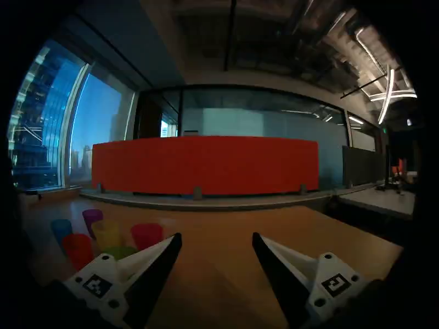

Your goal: Pour water

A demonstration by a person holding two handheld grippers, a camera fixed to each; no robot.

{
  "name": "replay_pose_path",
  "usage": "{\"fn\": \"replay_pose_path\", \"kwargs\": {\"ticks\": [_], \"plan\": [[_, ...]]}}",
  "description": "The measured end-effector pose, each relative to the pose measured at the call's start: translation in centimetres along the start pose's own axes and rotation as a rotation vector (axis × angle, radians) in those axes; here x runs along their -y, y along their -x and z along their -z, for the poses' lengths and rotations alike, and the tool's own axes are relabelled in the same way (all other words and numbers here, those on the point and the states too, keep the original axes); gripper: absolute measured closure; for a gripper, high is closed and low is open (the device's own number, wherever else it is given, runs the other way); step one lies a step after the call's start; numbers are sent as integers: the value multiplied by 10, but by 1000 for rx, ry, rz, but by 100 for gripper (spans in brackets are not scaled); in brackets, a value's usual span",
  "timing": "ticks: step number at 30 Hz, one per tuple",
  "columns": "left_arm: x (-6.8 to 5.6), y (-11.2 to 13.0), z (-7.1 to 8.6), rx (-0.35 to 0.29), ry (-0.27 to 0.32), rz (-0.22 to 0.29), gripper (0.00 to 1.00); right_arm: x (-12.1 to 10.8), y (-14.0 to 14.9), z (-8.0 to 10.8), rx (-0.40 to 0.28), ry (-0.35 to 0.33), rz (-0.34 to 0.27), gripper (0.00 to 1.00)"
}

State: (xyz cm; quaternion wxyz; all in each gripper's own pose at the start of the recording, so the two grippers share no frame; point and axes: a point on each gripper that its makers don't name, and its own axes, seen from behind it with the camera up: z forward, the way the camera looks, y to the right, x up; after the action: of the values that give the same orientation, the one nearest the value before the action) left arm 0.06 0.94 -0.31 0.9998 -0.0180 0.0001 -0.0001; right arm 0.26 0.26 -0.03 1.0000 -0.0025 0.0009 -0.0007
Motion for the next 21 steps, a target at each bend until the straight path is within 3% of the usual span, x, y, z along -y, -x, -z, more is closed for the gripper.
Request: {"fn": "replay_pose_path", "kwargs": {"ticks": [21], "plan": [[0,0,0,0,0,0,13,1,1,0,2,-3,-1,1]]}}
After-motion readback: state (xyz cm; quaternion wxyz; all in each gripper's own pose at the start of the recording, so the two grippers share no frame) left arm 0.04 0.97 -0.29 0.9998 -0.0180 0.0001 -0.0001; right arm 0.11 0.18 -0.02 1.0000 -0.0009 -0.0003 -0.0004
